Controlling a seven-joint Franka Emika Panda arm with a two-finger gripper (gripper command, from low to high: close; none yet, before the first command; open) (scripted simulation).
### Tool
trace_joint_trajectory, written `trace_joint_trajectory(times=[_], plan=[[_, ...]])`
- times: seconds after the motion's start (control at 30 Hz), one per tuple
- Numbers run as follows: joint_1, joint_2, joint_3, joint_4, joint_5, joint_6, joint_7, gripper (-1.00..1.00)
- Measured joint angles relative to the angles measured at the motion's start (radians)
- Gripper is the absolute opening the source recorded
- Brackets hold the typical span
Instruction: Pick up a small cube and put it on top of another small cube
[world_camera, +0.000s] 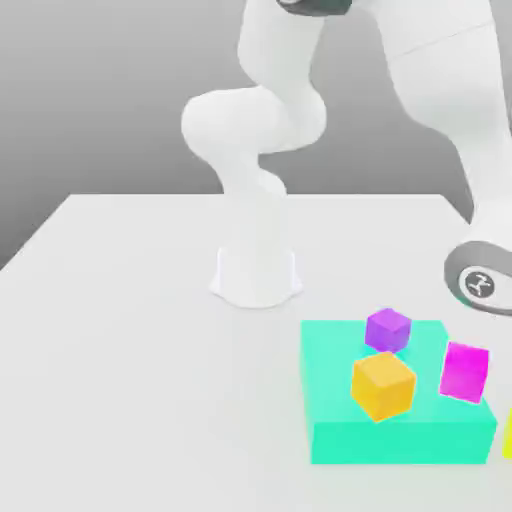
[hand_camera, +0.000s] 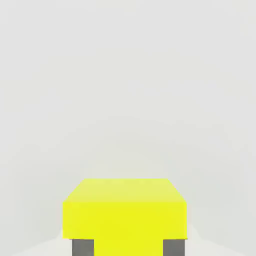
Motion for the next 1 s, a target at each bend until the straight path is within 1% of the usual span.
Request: trace_joint_trajectory(times=[0.17,0.3,0.5,0.7,0.77,0.87,0.9,1.0], plan=[[-0.052,-0.140,0.089,-0.036,0.111,-0.098,-0.077,-1.00],[-0.100,-0.266,0.102,-0.100,0.173,-0.155,-0.120,-1.00],[-0.188,-0.481,0.065,-0.220,0.263,-0.240,-0.186,-1.00],[-0.239,-0.697,-0.024,-0.342,0.385,-0.319,-0.281,-1.00],[-0.252,-0.691,-0.036,-0.361,0.388,-0.294,-0.285,-1.00],[-0.262,-0.603,-0.036,-0.387,0.362,-0.181,-0.267,-1.00],[-0.264,-0.575,-0.036,-0.394,0.351,-0.147,-0.259,1.00],[-0.264,-0.575,-0.036,-0.394,0.351,-0.147,-0.259,1.00]])
